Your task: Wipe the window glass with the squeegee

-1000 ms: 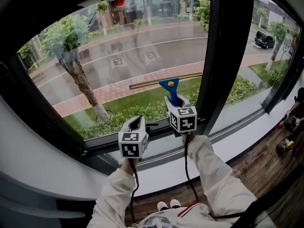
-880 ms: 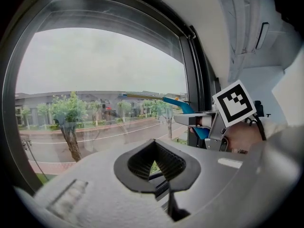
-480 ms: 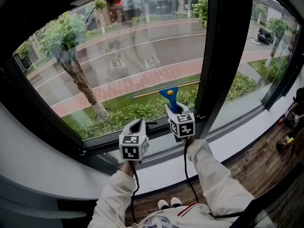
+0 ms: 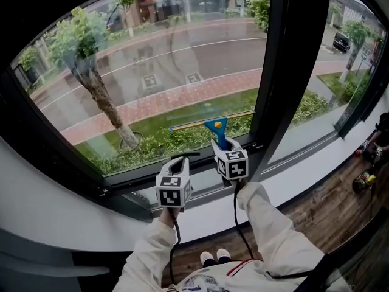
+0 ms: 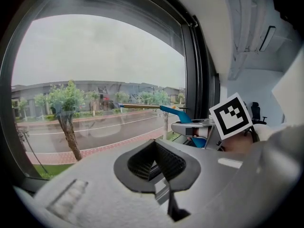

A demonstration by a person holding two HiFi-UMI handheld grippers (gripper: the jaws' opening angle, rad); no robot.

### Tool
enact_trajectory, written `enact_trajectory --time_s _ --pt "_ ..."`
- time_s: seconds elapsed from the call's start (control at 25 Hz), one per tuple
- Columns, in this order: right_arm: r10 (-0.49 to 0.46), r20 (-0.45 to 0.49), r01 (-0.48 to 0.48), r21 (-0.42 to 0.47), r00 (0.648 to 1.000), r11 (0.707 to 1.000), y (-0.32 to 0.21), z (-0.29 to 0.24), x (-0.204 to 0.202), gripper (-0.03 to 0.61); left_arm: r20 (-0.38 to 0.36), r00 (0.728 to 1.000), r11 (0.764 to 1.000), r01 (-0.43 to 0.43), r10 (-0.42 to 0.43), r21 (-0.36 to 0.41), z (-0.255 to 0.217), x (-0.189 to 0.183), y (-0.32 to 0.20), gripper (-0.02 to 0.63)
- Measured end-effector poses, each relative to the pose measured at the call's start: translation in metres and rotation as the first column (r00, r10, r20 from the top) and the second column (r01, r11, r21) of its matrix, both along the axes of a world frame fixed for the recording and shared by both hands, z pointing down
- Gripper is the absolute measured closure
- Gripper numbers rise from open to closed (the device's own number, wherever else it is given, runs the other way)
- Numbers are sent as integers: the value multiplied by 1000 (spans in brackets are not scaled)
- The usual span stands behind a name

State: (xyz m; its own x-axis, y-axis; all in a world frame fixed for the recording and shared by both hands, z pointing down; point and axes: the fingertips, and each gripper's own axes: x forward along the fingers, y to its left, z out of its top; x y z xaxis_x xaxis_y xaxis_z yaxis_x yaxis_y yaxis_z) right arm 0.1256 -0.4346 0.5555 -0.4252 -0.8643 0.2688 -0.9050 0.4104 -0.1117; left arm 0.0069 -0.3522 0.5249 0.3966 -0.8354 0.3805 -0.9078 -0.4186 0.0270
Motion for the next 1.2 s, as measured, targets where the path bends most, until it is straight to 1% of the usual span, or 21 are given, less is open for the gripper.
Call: enact_trajectory --time_s 0.2,0.76,1.08,1.2 --pt "-5 -22 4 -30 1000 1000 1 17 3 466 -10 1000 999 -3 2 -39 18 4 3 614" --pt "-5 -17 2 -161 1000 987 9 74 5 466 -28 1000 993 -4 1 -114 53 4 14 614" --pt "-7 -26 1 -196 1000 981 10 98 3 468 -19 1000 989 4 -7 -148 69 -3 18 614" --pt "-4 -50 -6 -195 999 981 11 105 3 469 -14 1000 988 11 -13 -155 73 -7 19 614"
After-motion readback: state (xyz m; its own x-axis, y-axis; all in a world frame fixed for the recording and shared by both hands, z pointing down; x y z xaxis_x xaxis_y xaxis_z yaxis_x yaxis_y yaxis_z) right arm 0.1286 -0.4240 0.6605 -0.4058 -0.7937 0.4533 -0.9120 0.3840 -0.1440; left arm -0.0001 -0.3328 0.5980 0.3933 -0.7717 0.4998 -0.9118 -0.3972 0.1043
